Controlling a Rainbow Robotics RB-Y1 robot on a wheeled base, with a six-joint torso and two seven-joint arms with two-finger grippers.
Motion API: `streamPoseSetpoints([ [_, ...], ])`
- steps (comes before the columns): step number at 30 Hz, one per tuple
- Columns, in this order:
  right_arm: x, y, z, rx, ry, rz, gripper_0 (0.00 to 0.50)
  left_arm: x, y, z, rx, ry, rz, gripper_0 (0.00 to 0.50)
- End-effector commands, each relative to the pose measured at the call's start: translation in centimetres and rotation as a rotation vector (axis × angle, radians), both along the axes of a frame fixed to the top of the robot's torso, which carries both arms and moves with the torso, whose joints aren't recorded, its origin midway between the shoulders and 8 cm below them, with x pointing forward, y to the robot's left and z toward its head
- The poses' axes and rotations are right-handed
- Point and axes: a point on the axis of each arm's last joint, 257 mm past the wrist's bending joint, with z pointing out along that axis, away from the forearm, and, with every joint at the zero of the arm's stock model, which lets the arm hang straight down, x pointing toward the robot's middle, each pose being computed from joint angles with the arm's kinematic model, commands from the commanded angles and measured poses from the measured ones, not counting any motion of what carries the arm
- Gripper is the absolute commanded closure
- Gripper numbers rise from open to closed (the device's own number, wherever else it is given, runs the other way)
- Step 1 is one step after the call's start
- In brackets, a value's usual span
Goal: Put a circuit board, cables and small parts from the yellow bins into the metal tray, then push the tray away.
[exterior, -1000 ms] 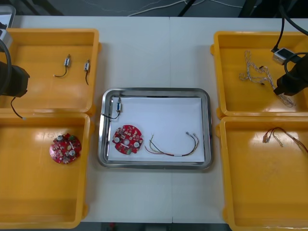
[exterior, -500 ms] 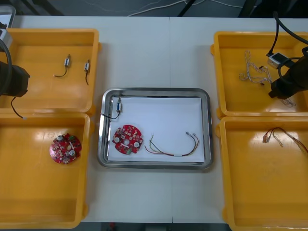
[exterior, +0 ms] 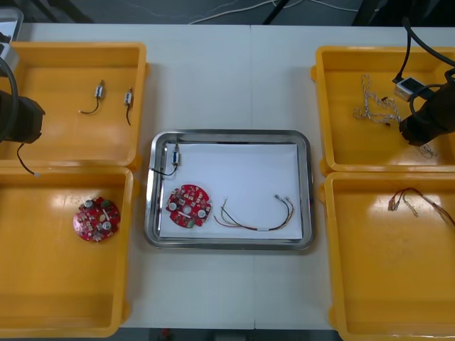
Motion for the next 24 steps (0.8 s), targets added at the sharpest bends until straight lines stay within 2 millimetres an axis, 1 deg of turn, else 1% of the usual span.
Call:
streamPoseSetpoints([
  [1,1.3,0.6,1.9,-0.02,-0.042,0.016,0.5,-0.5,0.5,0.6,-0.03,-0.034,0.05,0.5],
  [2,1.5,0.6,2.6,-0.028,-0.051,0.026,0.5,-0.5,0.4,0.6,-0.03,-0.033,0.048,0.5],
  [4,1.5,0.6,3.5,-0.039,-0.053,0.035,0.5,-0.5,0.4,0.7,-0.03,-0.035,0.048,0.5],
  [9,0.6,0.4,5.8,-0.063,-0.038,0.056,0.5,-0.5,0.4,0.6,-0.029,-0.034,0.047,0.5],
  [11,-0.1,0.2,7.0,-0.055,-0.023,0.056,0.5,-0.5,0.4,0.7,-0.029,-0.034,0.047,0.5],
  [12,-0.3,0.2,7.1,-0.052,-0.02,0.055,0.5,-0.5,0.4,0.7,-0.029,-0.034,0.047,0.5],
  [19,-2.0,0.4,10.8,-0.025,-0.013,0.068,0.5,-0.5,0.4,0.7,-0.025,-0.034,0.043,0.5],
  [23,-3.0,0.6,12.6,-0.015,-0.007,0.074,0.5,-0.5,0.4,0.7,-0.024,-0.033,0.041,0.5],
  [24,-3.2,0.7,12.7,-0.014,-0.005,0.077,0.5,-0.5,0.4,0.7,-0.024,-0.033,0.041,0.5],
])
